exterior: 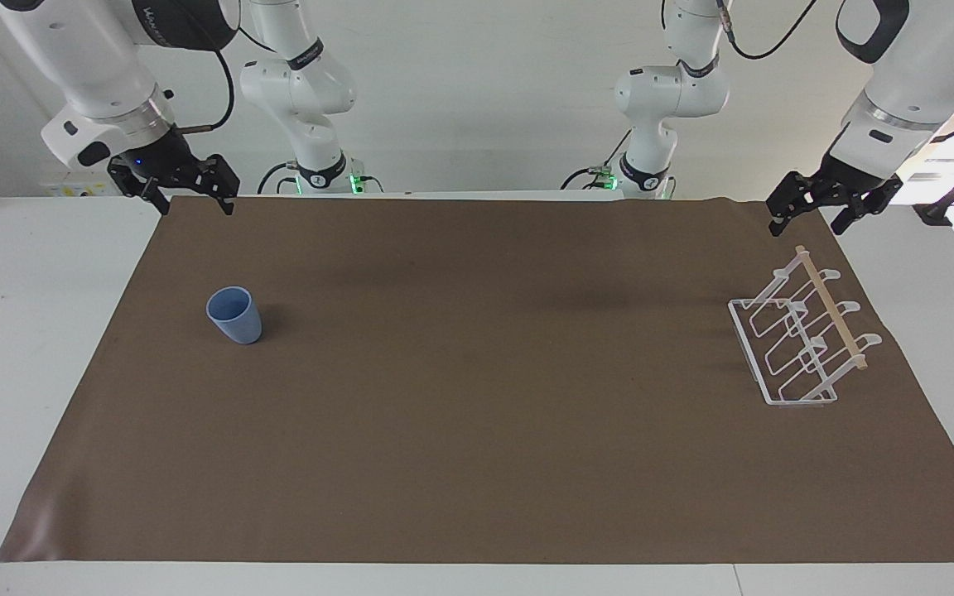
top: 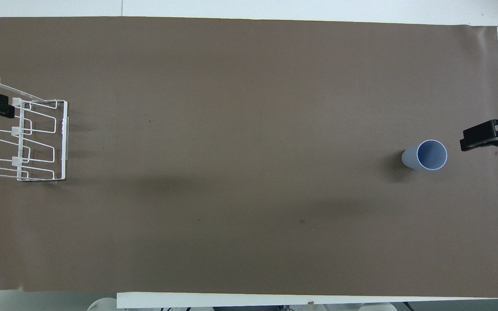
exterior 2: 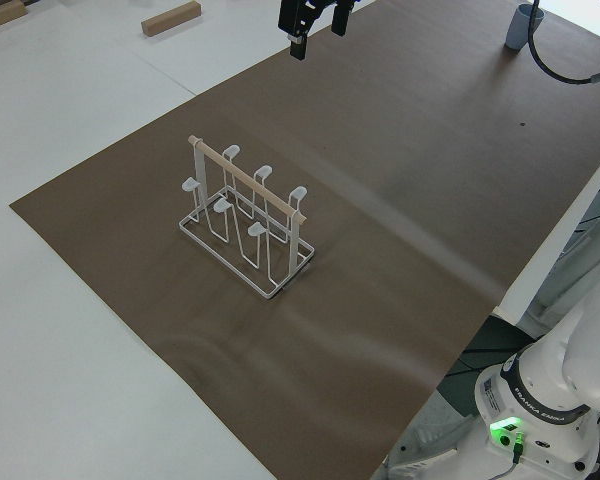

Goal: Hang cup on cup holder
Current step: 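Move the right gripper toward the light blue cup, then lower the right gripper into the blue cup rim and close it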

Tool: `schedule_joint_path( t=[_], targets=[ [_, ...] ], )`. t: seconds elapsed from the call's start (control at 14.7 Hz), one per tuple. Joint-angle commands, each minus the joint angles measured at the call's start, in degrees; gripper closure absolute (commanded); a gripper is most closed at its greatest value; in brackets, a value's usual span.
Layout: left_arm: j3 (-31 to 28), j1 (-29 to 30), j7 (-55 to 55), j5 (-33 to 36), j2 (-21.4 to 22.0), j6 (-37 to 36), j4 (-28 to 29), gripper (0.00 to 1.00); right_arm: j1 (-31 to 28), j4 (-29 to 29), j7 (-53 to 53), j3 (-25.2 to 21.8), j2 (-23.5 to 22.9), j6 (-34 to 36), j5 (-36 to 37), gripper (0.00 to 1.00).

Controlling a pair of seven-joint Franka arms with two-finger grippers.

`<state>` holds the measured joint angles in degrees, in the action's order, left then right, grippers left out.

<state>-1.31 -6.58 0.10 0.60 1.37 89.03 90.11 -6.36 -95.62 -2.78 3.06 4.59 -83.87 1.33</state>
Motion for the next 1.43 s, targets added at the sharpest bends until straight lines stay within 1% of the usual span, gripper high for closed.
schedule_joint_path(
  t=[0.0,0.48,0.61,0.68,0.82,0.95,1.16,1.23,1.36],
  targets=[
    [-0.4,-0.5,-0.4,-0.5,0.4,-1.0,-0.3,0.01,-0.2,-0.8,1.0,0.4,0.8,-0.4,0.3,0.00],
    [-0.4,-0.4,-0.4,-0.4,0.4,-1.1,0.0,0.01,-0.4,-0.9,0.2,0.4,1.2,0.1,-0.5,0.00],
    [-0.4,-0.4,-0.4,-0.4,0.5,-1.2,0.0,0.01,-0.5,-3.0,-0.1,0.4,2.0,-0.8,-0.5,0.00],
    [-0.4,-0.4,-0.4,-0.4,0.5,-1.2,0.1,0.01,-0.6,-4.6,-1.0,0.4,2.3,-3.0,-0.5,0.00],
    [-0.4,-0.4,-0.4,-0.4,0.7,-1.0,0.4,0.01,-1.8,-11.5,-7.2,0.1,4.1,-11.2,-0.6,0.00],
    [-0.4,-0.5,-0.5,-0.4,0.7,-0.9,0.6,0.01,-4.4,-15.6,-9.9,0.1,3.7,-17.9,-1.0,0.00],
    [-0.4,-0.5,-0.5,-0.5,1.2,-0.7,1.1,0.01,-6.5,-20.6,-10.4,0.1,-1.0,-26.1,-6.8,0.00],
    [-0.4,-0.5,-0.5,-0.5,1.2,-0.6,1.3,0.01,-7.0,-22.7,-10.8,0.1,-2.1,-28.7,-7.6,0.00],
    [-0.4,-0.5,-0.5,-0.4,1.5,-0.6,1.9,0.01,-6.9,-25.0,-13.1,0.1,-4.1,-33.4,-7.6,0.00]
  ],
)
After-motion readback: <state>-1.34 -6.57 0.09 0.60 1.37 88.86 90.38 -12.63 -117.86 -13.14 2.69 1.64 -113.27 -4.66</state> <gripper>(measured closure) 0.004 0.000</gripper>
